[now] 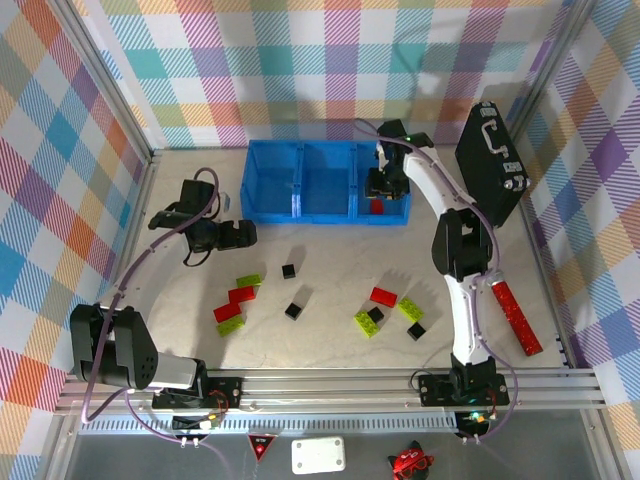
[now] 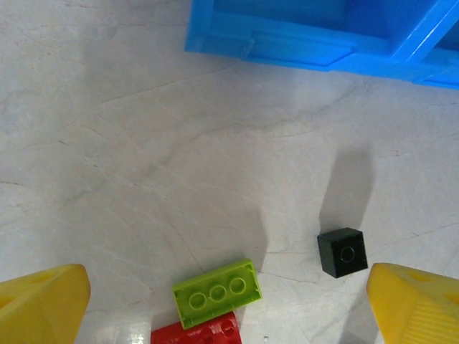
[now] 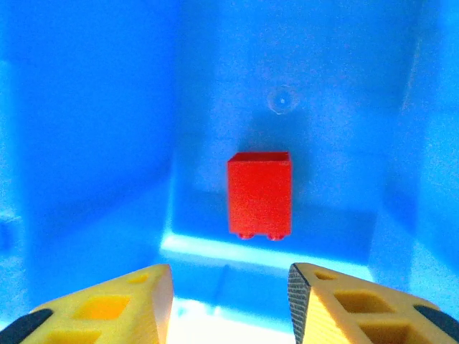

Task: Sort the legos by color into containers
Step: Pick up the lego from the bottom-left of the table.

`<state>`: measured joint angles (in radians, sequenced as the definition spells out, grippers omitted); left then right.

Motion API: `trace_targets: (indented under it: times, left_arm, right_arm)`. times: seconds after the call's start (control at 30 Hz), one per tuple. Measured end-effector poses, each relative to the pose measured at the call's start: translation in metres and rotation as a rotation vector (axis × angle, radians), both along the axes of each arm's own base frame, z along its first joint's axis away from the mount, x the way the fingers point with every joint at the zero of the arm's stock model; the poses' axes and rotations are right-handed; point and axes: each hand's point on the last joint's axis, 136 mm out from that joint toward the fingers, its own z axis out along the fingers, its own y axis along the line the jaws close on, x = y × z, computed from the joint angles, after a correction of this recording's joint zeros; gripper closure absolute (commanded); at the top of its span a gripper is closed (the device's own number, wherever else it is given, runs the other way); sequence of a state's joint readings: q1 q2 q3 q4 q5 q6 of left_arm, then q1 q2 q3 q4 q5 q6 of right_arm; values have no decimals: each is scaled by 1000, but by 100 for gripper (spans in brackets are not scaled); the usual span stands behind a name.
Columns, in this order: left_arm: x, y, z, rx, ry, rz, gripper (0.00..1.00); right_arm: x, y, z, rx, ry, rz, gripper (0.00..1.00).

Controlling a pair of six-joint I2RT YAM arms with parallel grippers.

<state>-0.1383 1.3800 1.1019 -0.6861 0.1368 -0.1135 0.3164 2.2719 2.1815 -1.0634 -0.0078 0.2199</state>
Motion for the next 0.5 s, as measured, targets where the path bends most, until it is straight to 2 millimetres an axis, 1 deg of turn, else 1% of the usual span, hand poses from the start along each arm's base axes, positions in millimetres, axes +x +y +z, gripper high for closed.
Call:
trace_targets:
  times: [0.1,0.17,0.27,0.37,0.5]
  left_arm:
    - [-5,-5,1,-3,22,4,5]
    - [-13,-5,-3,-2,59,18,6]
    - [-28,-2,-10,10,104,60,5]
    - [-52,5,-18,28,144,121,5]
    - [-86,15,-32,42,187,218,6]
  right_arm:
    - [-10,8,23,28,-30,20,52]
    - [-20,13,36,47,-43,37,52]
    - [-36,17,46,65,-46,57,52]
    - [-52,16,47,74,-33,67,52]
    - [-71,13,38,75,-1,73,52]
